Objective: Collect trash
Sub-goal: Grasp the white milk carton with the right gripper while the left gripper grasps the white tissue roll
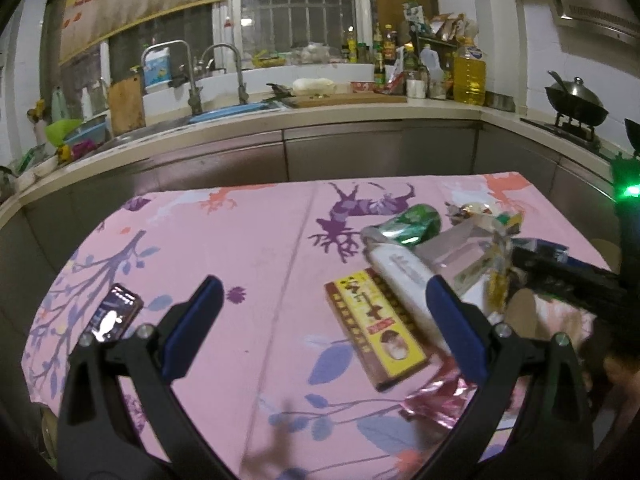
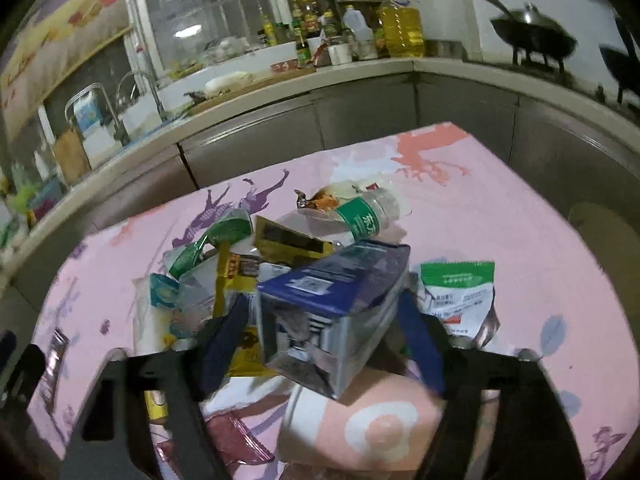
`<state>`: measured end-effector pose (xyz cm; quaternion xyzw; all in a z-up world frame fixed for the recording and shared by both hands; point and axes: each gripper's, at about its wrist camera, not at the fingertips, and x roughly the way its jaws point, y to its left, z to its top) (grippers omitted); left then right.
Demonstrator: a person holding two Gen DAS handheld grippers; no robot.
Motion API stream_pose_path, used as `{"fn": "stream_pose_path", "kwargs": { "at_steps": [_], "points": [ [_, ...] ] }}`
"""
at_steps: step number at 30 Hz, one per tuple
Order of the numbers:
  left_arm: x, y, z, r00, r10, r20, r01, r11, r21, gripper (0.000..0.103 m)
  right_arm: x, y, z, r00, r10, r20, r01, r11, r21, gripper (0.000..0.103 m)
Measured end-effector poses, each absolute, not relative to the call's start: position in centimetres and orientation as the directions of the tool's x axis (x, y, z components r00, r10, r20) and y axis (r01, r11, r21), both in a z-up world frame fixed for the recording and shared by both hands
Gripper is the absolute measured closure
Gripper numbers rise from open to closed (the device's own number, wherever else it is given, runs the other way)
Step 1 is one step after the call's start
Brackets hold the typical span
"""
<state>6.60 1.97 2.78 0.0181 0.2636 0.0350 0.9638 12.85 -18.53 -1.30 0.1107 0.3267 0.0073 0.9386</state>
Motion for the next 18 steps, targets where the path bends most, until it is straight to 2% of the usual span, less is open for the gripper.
{"fn": "stream_pose_path", "kwargs": {
  "at_steps": [4, 7, 12, 18],
  "points": [
    [7.3, 3.5, 1.9, 0.84, 0.09, -0.535, -0.082, 0.996, 0.038, 0.006, 11.8, -20.3, -0.6, 0.812, 0.11, -0.574, 0.044, 0.968, 0.248, 0.047],
    [8.2, 4.5, 0.9, 0.804, 0.053, -0.592, -0.069, 0.998, -0.004, 0.006, 10.9, -21.6, 0.8, 0.84, 0.096, -0.534, 0.055, 0.964, 0.26, 0.052],
    [10.7, 4.8, 0.2, 0.709, -0.122, -0.694, 0.016, 0.987, -0.157, 0.009, 8.7, -23.7, 2.2, 0.874, 0.09, -0.477, 0.052, 0.96, 0.277, 0.055],
    [14.3, 2.5, 0.1, 0.603, -0.257, -0.755, 0.07, 0.96, -0.271, 0.017, 6.8, -24.5, 2.1, 0.899, 0.087, -0.43, 0.042, 0.959, 0.281, 0.056]
  ]
}}
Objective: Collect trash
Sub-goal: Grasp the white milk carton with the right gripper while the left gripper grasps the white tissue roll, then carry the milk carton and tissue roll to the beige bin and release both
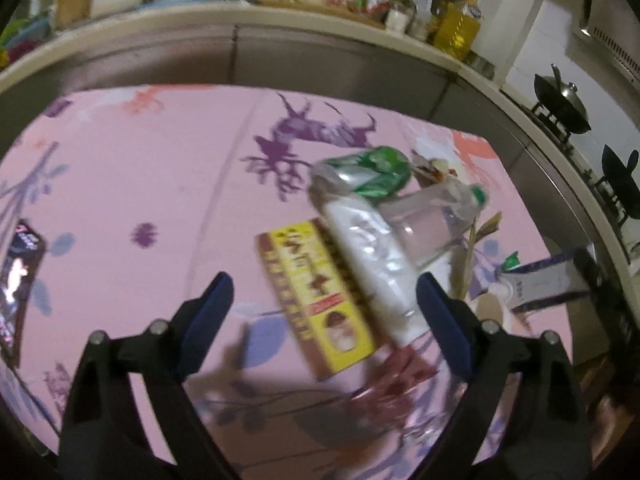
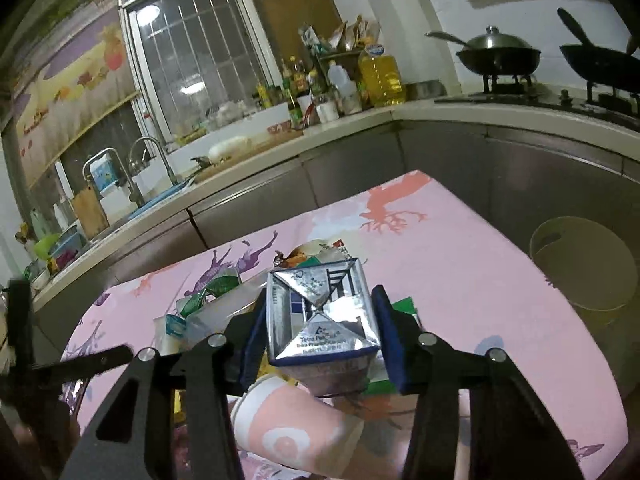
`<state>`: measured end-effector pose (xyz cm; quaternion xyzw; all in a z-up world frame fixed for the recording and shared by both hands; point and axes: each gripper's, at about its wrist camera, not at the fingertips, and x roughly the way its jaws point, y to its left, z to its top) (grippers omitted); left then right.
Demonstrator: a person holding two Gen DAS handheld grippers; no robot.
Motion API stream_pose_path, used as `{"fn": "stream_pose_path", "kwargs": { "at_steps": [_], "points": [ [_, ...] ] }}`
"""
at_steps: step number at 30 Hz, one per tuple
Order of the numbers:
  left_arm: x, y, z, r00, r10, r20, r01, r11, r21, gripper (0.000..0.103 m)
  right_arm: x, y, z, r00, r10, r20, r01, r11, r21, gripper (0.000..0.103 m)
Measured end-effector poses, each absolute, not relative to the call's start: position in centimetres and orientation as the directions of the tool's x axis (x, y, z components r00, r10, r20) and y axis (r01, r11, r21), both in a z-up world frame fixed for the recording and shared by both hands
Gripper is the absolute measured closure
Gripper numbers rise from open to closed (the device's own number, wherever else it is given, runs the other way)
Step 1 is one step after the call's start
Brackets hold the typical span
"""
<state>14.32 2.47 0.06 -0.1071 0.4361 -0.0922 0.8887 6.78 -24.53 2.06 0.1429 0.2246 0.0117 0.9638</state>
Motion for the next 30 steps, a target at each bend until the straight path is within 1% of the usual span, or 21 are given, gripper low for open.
{"fn": "stream_pose_path", "kwargs": {
  "at_steps": [3, 6, 7, 8, 9, 11, 13, 16, 20, 26, 30],
  "points": [
    [16.2, 0.8, -0.4, 0.555, -0.272, -0.786, 0.072, 0.957, -0.28, 0.022, 6.6, -25.0, 1.9, 0.899, 0.109, -0.423, 0.022, 0.956, 0.293, 0.057],
    [18.1, -0.4, -1.4, 0.498, -0.283, -0.82, 0.058, 0.954, -0.294, 0.034, 7.1, -26.2, 2.1, 0.898, 0.143, -0.417, 0.012, 0.938, 0.346, 0.057],
    [18.5, -0.4, -1.7, 0.483, -0.276, -0.831, 0.048, 0.956, -0.29, 0.044, 7.2, -26.5, 2.2, 0.897, 0.152, -0.415, 0.007, 0.934, 0.357, 0.057],
    [18.9, -0.5, -2.2, 0.46, -0.284, -0.841, 0.037, 0.953, -0.301, 0.056, 7.5, -26.9, 2.6, 0.896, 0.172, -0.41, -0.005, 0.926, 0.378, 0.057],
    [19.2, -0.4, -2.8, 0.436, -0.314, -0.844, 0.025, 0.941, -0.337, 0.064, 7.7, -27.2, 2.8, 0.895, 0.186, -0.406, -0.013, 0.92, 0.392, 0.057],
    [19.2, -0.1, -3.0, 0.447, -0.319, -0.836, -0.001, 0.934, -0.357, 0.069, 8.0, -27.9, 3.4, 0.893, 0.213, -0.396, -0.03, 0.907, 0.42, 0.057],
    [18.8, 0.3, -2.9, 0.467, -0.309, -0.828, -0.014, 0.934, -0.357, 0.072, 8.5, -28.7, 4.1, 0.891, 0.239, -0.387, -0.043, 0.892, 0.451, 0.057],
    [17.7, 1.1, -2.0, 0.493, -0.33, -0.805, -0.015, 0.922, -0.387, 0.072, 8.7, -29.5, 4.8, 0.892, 0.26, -0.369, -0.058, 0.877, 0.476, 0.057],
    [16.2, 1.0, 0.9, 0.543, -0.351, -0.763, 0.029, 0.916, -0.401, 0.073, 8.3, -31.5, 6.0, 0.91, 0.249, -0.331, -0.06, 0.87, 0.489, 0.057],
    [15.4, -2.0, 5.4, 0.596, -0.381, -0.707, 0.141, 0.916, -0.375, 0.073, 6.8, -36.7, 6.5, 0.94, 0.147, -0.307, 0.021, 0.876, 0.483, 0.057],
    [15.9, -6.2, 7.3, 0.579, -0.441, -0.686, 0.227, 0.895, -0.384, 0.073, 5.0, -41.7, 6.8, 0.955, 0.031, -0.294, 0.114, 0.88, 0.462, 0.057]
  ]
}}
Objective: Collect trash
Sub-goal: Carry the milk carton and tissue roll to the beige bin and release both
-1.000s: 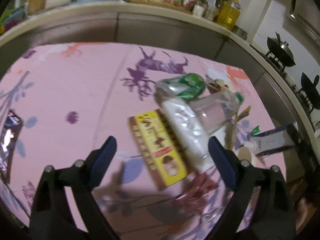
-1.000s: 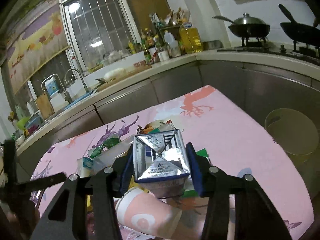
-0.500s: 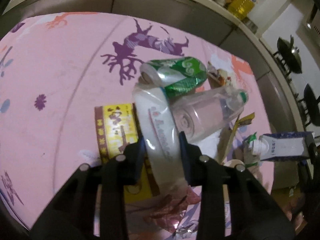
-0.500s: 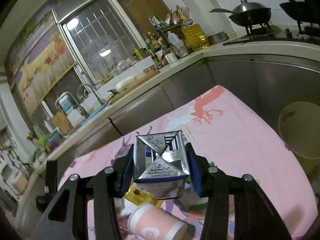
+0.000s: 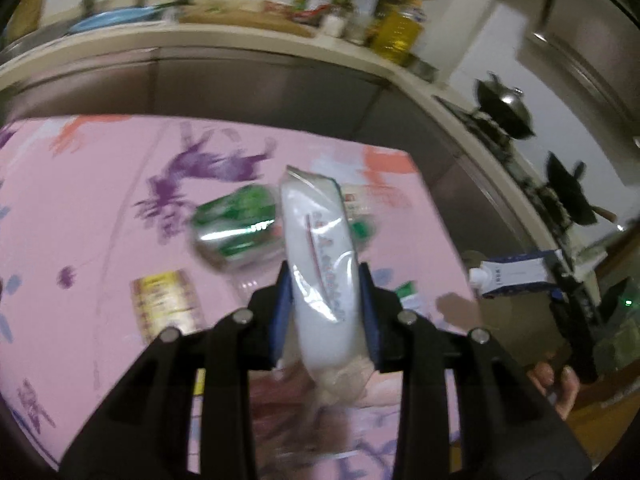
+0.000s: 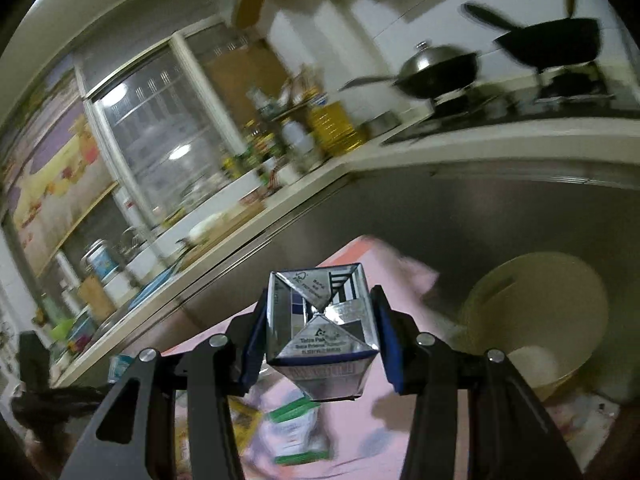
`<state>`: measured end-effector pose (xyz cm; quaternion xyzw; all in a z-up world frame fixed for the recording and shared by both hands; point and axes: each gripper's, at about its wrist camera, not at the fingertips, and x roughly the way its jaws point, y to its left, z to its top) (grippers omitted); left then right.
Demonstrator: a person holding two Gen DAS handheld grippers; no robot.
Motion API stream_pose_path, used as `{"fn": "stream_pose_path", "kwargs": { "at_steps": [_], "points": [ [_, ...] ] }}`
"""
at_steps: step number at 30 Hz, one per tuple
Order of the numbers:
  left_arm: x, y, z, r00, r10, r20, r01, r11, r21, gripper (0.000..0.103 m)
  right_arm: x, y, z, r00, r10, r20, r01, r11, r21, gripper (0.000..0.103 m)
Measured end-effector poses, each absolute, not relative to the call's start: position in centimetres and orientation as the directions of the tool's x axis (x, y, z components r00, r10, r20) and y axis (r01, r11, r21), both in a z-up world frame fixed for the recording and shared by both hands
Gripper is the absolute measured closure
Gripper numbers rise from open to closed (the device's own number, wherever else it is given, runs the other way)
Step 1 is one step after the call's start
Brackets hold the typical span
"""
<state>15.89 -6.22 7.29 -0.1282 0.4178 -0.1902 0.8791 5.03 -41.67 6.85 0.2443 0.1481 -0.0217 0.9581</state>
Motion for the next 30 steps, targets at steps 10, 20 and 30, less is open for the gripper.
{"fn": "stream_pose_path", "kwargs": {
  "at_steps": [10, 20, 30],
  "points": [
    [17.6, -29.6, 8.5, 0.371, -0.656, -0.657, 0.549, 0.726, -0.414, 0.073, 1.7, -53.5, 3.6, 0.913, -0.237, -0.332, 0.373, 0.813, 0.447, 0.057],
    [18.8, -45.4, 1.6, 0.286, -0.642, -0.711, 0.64, 0.681, -0.357, 0.046, 2.3, -57.2, -1.7, 0.889, -0.215, -0.404, 0.41, 0.765, 0.496, 0.047],
    [18.1, -40.7, 4.1, 0.368, -0.652, -0.663, 0.621, 0.703, -0.347, 0.034, -0.5, -55.8, 1.9, 0.947, -0.193, -0.258, 0.31, 0.76, 0.571, 0.032]
  ]
}}
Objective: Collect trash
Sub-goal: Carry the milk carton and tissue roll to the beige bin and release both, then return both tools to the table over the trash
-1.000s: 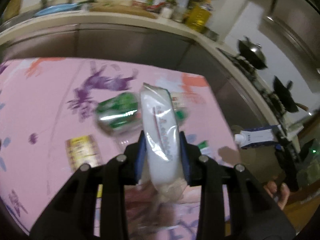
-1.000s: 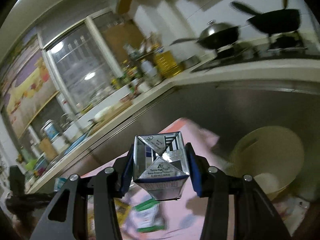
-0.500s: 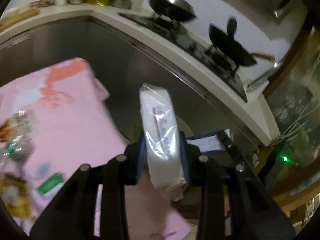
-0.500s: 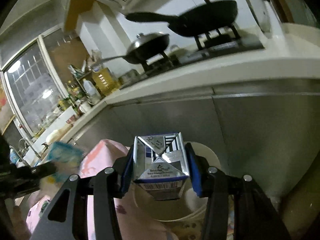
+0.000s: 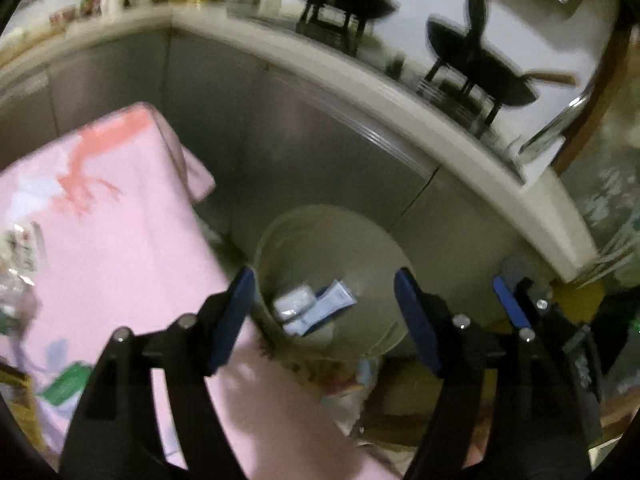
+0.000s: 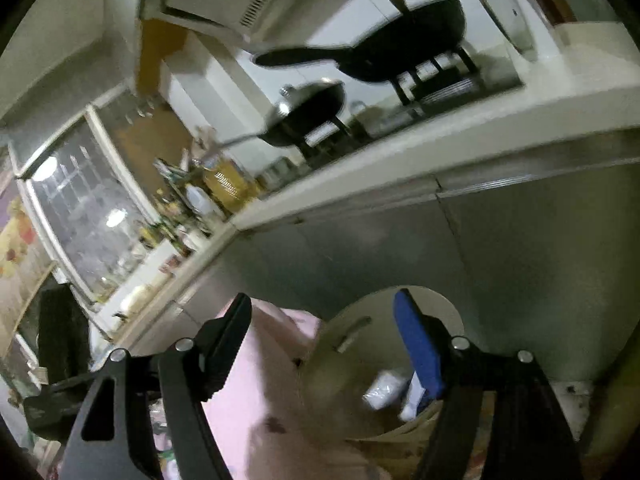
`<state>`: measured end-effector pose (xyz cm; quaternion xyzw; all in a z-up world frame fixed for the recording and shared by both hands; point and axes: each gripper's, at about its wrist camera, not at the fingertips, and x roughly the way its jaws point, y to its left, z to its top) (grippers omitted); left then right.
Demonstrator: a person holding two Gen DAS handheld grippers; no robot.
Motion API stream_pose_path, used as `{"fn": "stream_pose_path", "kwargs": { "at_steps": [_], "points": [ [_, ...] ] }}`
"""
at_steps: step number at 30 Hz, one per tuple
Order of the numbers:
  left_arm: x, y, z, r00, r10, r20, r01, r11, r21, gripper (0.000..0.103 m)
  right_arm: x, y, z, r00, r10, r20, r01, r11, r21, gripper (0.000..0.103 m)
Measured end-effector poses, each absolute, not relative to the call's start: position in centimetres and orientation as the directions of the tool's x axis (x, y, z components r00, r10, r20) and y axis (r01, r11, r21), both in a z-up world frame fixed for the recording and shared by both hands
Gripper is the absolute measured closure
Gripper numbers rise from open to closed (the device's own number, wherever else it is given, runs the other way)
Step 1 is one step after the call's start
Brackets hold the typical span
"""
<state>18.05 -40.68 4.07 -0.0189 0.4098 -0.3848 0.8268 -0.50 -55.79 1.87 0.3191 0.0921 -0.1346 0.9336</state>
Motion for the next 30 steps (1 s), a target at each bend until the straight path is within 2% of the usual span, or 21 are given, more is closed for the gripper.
{"fn": "stream_pose_path", "kwargs": {
  "at_steps": [5, 9, 15, 21, 30],
  "points": [
    [14.4, -30.7, 8.7, 0.521, -0.648, -0.556, 0.625, 0.733, -0.268, 0.034, -2.1, -51.9, 3.2, 0.973, -0.11, -0.205, 0.21, 0.793, 0.573, 0.033],
    [12.1, -21.0, 10.0, 0.649, -0.554, -0.522, 0.541, 0.818, -0.196, 0.034, -1.9, -47.7, 2.4, 0.973, 0.0, -0.229, 0.135, 0.811, 0.57, 0.04],
    [10.2, -9.1, 8.7, 0.74, -0.384, -0.552, 0.367, 0.919, -0.147, 0.034, -1.0, -40.3, 0.3, 0.941, 0.155, -0.301, 0.046, 0.822, 0.568, 0.044],
    [8.2, -1.3, 5.0, 0.731, -0.289, -0.619, 0.25, 0.956, -0.152, 0.034, -1.2, -34.9, -1.2, 0.897, 0.239, -0.373, 0.01, 0.831, 0.557, 0.044],
    [5.8, 3.1, 2.5, 0.768, -0.142, -0.624, 0.134, 0.989, -0.06, 0.034, -1.9, -28.7, -1.8, 0.843, 0.282, -0.457, -0.015, 0.863, 0.505, 0.044]
  ]
}}
